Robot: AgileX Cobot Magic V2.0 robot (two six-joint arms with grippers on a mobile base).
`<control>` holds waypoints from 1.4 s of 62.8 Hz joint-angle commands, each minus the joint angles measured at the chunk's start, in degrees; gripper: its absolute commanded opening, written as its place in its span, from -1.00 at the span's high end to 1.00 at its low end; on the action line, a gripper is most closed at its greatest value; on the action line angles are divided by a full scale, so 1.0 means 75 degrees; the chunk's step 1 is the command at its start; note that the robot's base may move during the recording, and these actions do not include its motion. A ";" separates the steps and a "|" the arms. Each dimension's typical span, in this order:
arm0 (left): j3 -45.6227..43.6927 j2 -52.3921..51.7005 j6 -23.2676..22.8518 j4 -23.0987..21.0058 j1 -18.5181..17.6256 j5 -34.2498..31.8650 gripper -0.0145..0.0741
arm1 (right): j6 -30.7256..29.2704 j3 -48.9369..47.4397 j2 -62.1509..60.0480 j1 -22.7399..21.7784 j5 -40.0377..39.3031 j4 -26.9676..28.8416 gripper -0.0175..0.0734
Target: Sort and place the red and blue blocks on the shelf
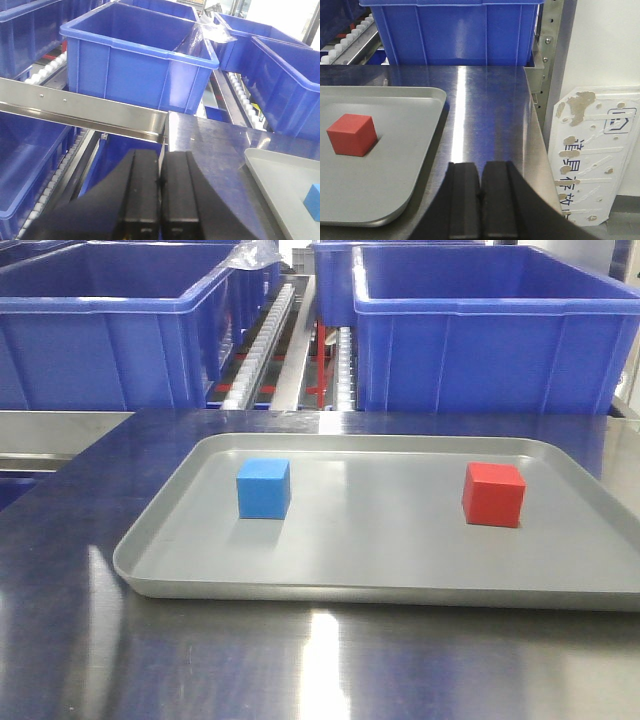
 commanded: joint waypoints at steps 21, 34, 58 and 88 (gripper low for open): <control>0.0223 -0.0137 0.0001 -0.0041 0.0001 -0.0715 0.39 | -0.0068 -0.0003 -0.0129 -0.0018 -0.0692 -0.0072 0.51; 0.0223 -0.0137 0.0001 -0.0041 0.0001 -0.0715 0.39 | -0.0068 -0.0003 -0.0129 -0.0018 -0.0692 -0.0072 0.51; 0.0223 -0.0137 0.0001 -0.0041 0.0001 -0.0715 0.39 | -0.0068 -0.0003 -0.0129 -0.0018 -0.0616 -0.0174 0.51; 0.0223 -0.0137 0.0001 -0.0041 0.0001 -0.0715 0.39 | -0.0068 -0.0003 -0.0129 -0.0018 -0.0610 -0.0174 0.51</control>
